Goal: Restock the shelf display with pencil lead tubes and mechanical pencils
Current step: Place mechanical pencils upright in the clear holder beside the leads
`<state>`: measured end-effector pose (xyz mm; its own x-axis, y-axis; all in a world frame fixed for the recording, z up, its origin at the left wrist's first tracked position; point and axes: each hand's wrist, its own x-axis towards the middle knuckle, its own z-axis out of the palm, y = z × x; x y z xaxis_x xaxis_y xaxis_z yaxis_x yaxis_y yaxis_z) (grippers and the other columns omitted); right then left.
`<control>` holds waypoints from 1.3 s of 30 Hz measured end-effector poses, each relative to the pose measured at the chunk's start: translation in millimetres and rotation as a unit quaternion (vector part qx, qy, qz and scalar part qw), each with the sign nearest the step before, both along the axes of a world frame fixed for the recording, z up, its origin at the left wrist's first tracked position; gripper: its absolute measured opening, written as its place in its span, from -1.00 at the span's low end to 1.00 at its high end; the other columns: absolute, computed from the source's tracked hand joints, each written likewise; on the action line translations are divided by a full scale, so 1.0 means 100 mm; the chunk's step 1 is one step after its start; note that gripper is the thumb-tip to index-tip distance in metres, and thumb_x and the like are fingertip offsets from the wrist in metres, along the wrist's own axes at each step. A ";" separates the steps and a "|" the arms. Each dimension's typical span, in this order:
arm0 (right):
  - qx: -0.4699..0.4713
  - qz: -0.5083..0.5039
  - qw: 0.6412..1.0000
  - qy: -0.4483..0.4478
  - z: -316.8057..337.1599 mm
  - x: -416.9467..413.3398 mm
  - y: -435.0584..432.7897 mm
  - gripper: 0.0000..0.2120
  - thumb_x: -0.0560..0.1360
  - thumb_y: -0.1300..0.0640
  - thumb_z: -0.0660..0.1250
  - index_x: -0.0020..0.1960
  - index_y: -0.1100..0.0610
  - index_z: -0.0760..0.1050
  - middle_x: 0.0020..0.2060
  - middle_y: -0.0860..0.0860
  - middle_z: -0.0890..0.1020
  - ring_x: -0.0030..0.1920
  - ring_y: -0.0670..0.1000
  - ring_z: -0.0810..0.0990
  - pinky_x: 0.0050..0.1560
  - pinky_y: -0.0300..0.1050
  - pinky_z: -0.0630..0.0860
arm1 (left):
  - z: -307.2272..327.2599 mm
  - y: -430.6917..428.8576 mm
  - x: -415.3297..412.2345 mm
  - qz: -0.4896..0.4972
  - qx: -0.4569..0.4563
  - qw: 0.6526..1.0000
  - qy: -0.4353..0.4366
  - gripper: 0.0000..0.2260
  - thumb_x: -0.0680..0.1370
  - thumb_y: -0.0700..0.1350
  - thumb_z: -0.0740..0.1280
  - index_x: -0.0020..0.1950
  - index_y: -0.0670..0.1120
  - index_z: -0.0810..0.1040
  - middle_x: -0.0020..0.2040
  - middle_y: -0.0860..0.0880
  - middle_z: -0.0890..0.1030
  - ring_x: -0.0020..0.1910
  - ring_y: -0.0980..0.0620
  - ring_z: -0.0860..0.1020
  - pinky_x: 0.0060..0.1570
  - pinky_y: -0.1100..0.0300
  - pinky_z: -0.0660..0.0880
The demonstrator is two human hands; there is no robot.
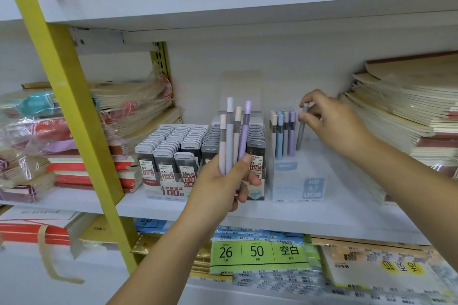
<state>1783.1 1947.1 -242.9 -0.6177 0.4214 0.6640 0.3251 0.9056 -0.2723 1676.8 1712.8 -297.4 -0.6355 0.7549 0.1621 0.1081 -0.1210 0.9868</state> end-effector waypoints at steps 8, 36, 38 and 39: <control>-0.006 -0.003 1.000 0.014 0.00 -0.01 -0.02 -0.76 0.57 0.07 0.33 0.16 0.06 0.33 -0.20 0.00 0.63 -0.20 0.06 0.56 -0.20 -0.01 0.49 | -0.01 0.03 0.02 -0.016 0.001 1.000 -0.001 -0.73 0.64 0.01 0.30 0.05 -0.21 0.56 -0.52 0.08 0.55 -0.62 0.18 0.36 -0.61 0.38 0.24; -0.341 0.215 0.880 0.251 0.26 0.20 -0.78 -0.84 0.58 0.24 0.29 0.05 0.00 0.48 -0.22 0.01 0.72 -0.20 0.01 0.69 -0.30 -0.17 0.56 | -0.01 0.09 0.08 -0.077 0.000 0.997 -0.003 -0.80 0.62 0.05 0.33 0.14 -0.02 0.59 -0.16 -0.01 0.72 -0.46 0.14 0.46 -0.56 0.32 0.26; -0.271 0.185 0.895 0.302 0.33 0.28 -0.66 -0.83 0.59 0.23 0.27 0.03 -0.05 0.44 -0.21 -0.01 0.71 -0.18 -0.03 0.69 -0.30 -0.21 0.56 | -0.03 0.07 0.05 -0.068 0.003 0.998 -0.005 -0.72 0.56 0.13 0.34 0.11 -0.05 0.58 -0.27 0.05 0.65 -0.49 0.15 0.37 -0.56 0.32 0.25; -0.228 0.169 0.913 0.293 0.34 0.31 -0.59 -0.84 0.59 0.20 0.27 0.03 -0.07 0.43 -0.20 -0.01 0.70 -0.17 -0.06 0.68 -0.27 -0.20 0.56 | -0.04 0.06 0.03 -0.066 0.007 0.998 -0.012 -0.62 0.50 0.18 0.35 0.11 -0.09 0.56 -0.33 0.08 0.58 -0.50 0.15 0.34 -0.56 0.32 0.24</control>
